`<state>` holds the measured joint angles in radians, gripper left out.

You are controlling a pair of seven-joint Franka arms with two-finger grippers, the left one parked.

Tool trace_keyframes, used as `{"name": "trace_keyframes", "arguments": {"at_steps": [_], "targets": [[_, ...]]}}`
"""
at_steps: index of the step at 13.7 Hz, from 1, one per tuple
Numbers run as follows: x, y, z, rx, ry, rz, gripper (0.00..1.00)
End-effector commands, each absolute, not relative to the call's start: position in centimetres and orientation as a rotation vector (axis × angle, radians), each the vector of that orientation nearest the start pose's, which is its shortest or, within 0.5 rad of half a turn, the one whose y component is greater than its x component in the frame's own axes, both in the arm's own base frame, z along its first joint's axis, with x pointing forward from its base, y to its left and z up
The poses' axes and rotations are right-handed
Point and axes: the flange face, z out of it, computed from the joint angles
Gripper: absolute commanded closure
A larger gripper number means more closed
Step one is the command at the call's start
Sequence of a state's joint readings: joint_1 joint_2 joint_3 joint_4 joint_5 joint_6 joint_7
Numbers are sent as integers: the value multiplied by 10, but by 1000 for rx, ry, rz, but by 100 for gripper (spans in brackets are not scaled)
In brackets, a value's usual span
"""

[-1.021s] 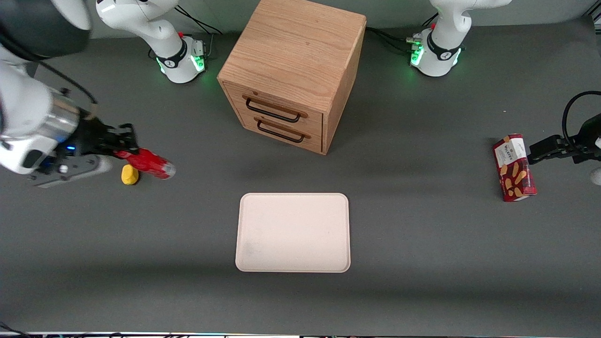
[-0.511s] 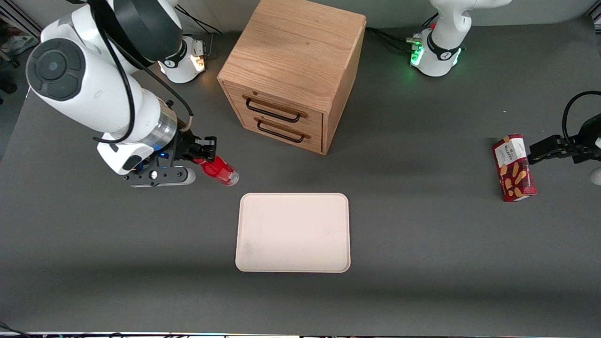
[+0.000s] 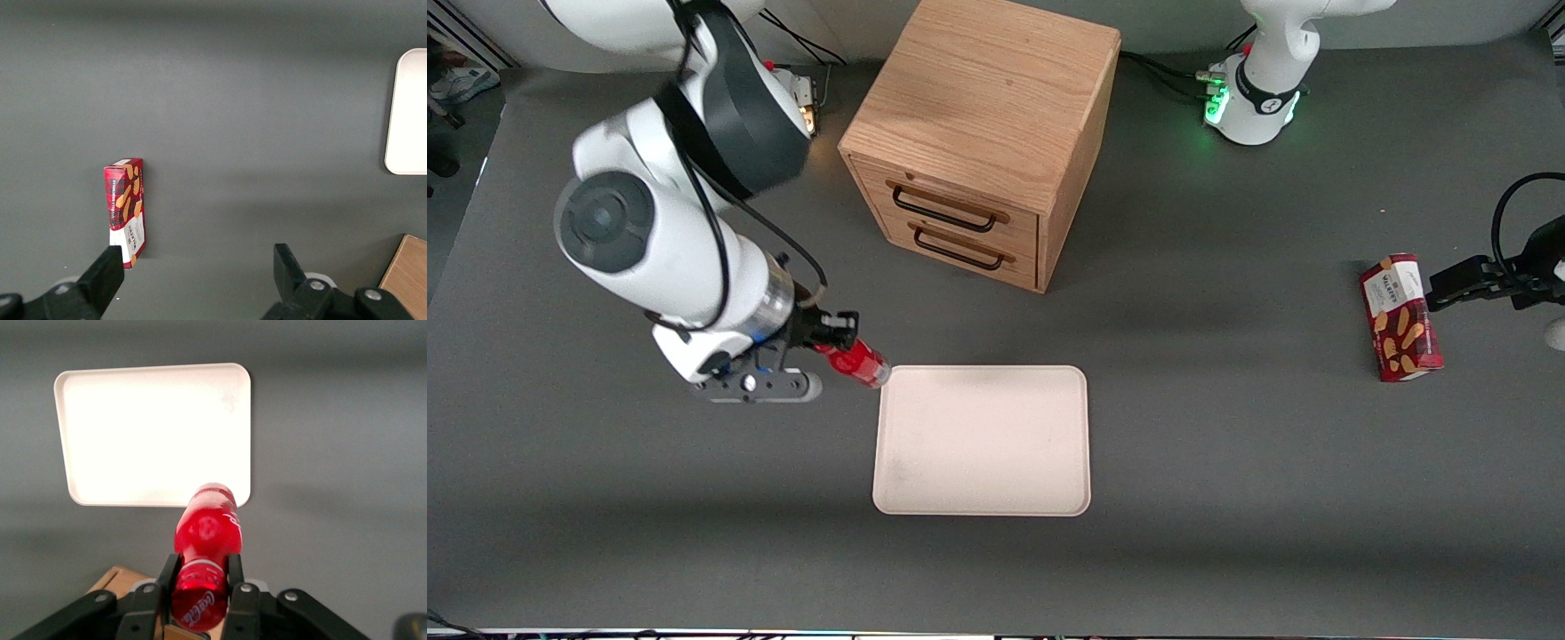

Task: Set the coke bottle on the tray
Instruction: 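Carry the red bottle with the right gripper toward the white tray, then lower the bottle upright onto the tray corner and open the right gripper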

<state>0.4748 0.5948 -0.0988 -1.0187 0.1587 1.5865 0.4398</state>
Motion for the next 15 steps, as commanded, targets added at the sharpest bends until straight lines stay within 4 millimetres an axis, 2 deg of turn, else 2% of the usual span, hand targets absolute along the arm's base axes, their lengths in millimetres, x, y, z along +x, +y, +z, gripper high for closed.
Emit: {"name": "trace_keyframes", "arguments": {"at_steps": [1, 5, 10, 15], "targets": [[671, 308, 475, -3064, 108, 49, 100], [693, 310, 416, -3137, 118, -21, 100], [700, 316, 365, -3145, 120, -17, 100], [700, 322, 350, -3136, 115, -43, 100]]}}
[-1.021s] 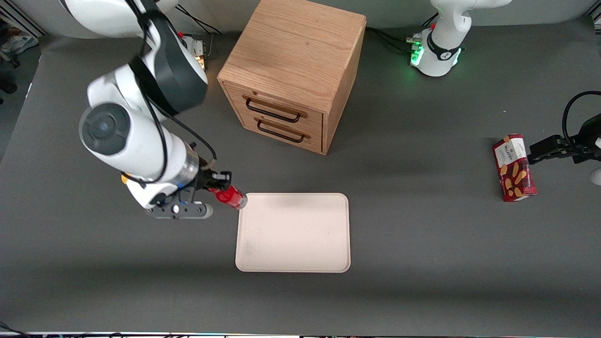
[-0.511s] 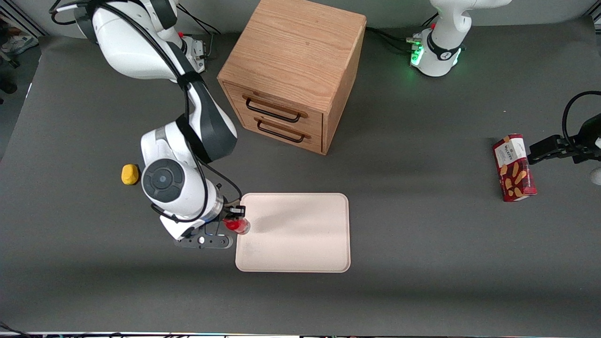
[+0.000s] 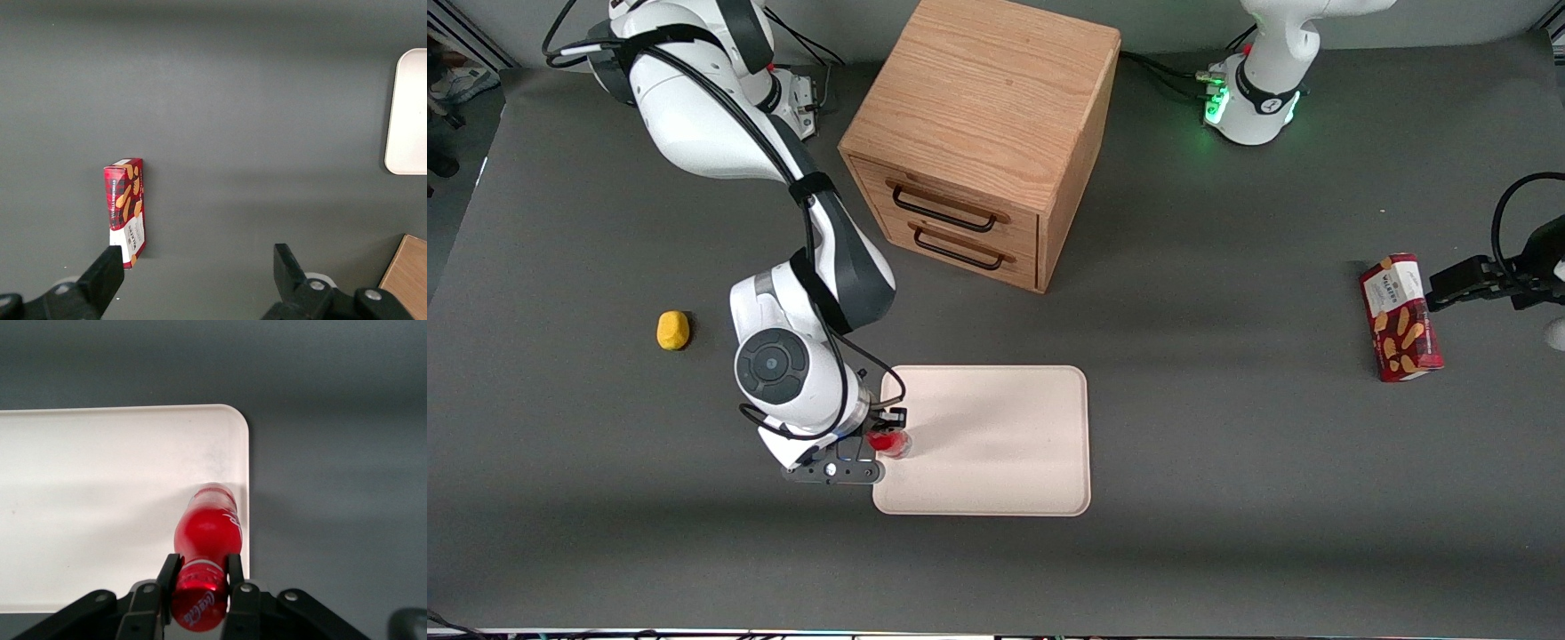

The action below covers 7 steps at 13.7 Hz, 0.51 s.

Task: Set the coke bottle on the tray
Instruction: 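Lower the bottle upright onto the tray corner and open the right gripper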

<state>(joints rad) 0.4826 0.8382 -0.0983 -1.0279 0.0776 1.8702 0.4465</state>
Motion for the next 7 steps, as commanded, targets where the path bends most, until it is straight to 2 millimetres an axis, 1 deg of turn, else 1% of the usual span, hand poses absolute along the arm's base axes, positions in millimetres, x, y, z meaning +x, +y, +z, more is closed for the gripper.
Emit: {"name": "trace_keyframes", "arguments": {"at_steps": [1, 5, 7], "targets": [[700, 323, 347, -3134, 116, -39, 100], [699, 327, 334, -3138, 112, -12, 100], [699, 326, 334, -3139, 114, -13, 100]]}}
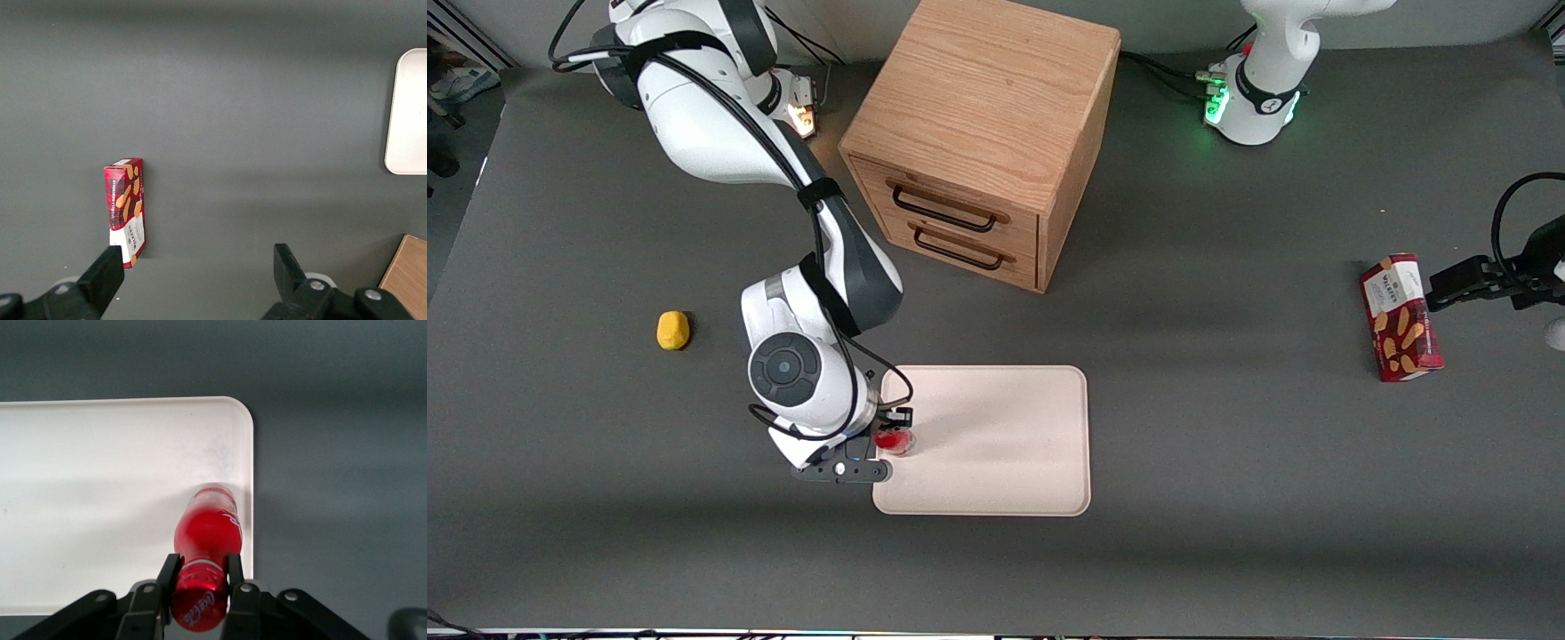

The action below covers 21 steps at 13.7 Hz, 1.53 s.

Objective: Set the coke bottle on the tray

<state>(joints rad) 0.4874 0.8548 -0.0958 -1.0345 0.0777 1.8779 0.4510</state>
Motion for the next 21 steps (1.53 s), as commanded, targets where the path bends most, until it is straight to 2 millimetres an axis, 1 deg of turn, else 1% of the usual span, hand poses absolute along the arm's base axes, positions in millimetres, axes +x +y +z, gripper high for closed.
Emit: {"name": "trace_keyframes", "arguments": {"at_steps": [1, 2, 3, 4, 6, 7, 8, 12, 15, 17, 18, 19, 21], "targets": [[698, 327, 334, -3139, 112, -10, 100], [699, 326, 333, -3138, 114, -17, 100], [700, 328, 334, -3133, 110, -29, 98], [700, 328, 333, -3131, 113, -28, 81], [700, 328, 333, -3132, 112, -32, 18], [700, 328, 333, -3134, 111, -33, 5], [700, 328, 333, -3136, 110, -34, 0], [700, 328, 335, -3134, 107, -39, 0], [699, 328, 345, -3129, 110, -45, 0], [692, 329, 370, -3133, 100, -32, 0], [686, 327, 384, -3146, 100, 14, 0], [679, 325, 404, -3151, 94, 32, 0], [663, 324, 437, -3165, 81, 86, 0]]}}
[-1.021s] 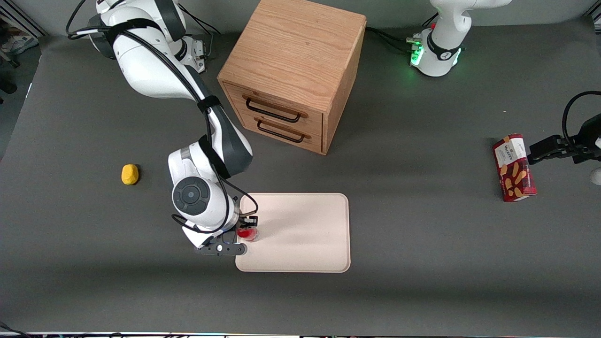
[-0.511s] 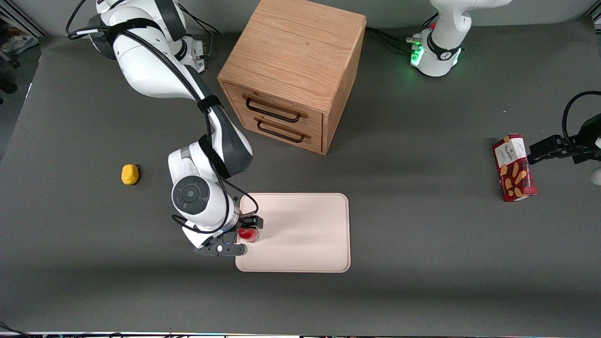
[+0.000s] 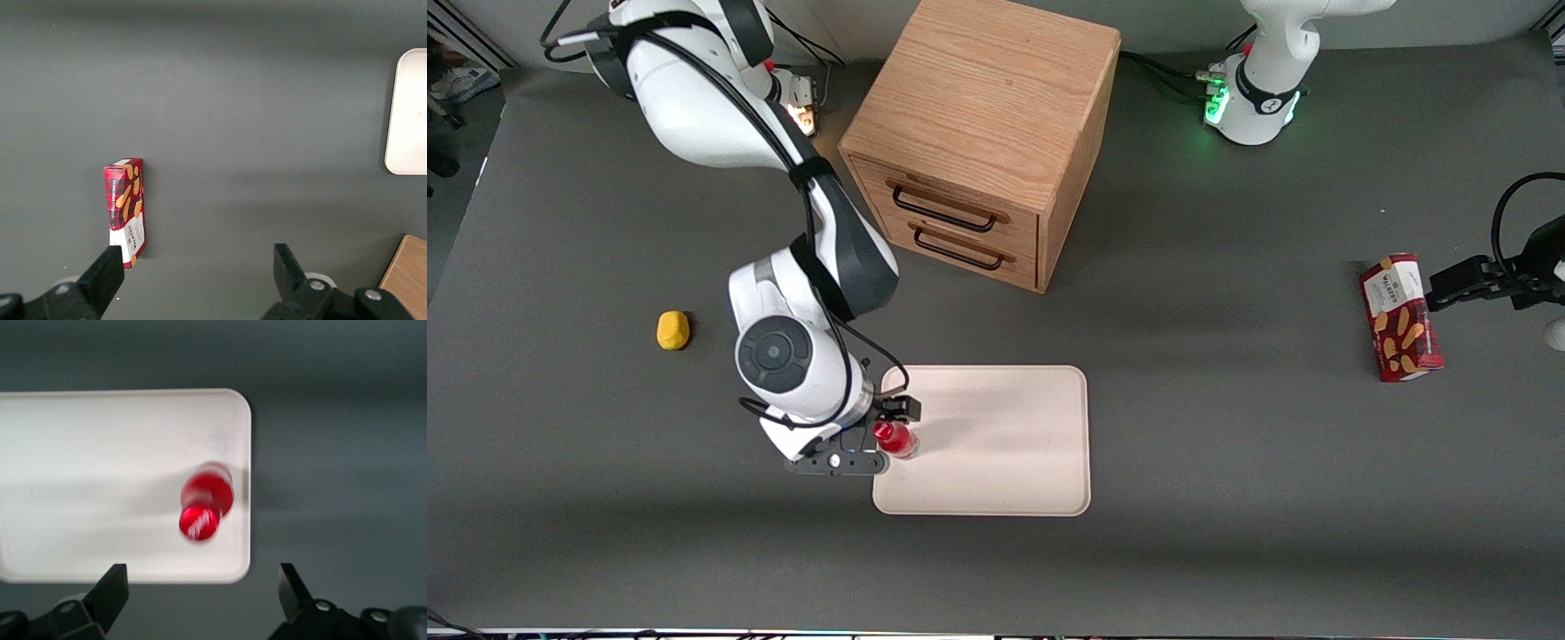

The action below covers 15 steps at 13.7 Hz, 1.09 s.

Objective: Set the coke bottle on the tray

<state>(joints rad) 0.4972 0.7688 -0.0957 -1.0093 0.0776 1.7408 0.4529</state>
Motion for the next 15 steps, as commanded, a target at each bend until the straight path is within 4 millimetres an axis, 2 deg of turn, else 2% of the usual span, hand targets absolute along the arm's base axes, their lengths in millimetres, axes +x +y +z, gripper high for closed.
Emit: {"name": "trace_keyframes", "arguments": {"at_steps": [1, 4, 9, 12, 15], "targets": [[655, 322, 458, -3167, 79, 98, 0], [628, 307, 516, -3178, 75, 165, 0], [583, 282, 593, -3186, 72, 256, 0], [571, 261, 625, -3175, 71, 229, 0], [572, 217, 645, -3155, 2, 235, 0]]}}
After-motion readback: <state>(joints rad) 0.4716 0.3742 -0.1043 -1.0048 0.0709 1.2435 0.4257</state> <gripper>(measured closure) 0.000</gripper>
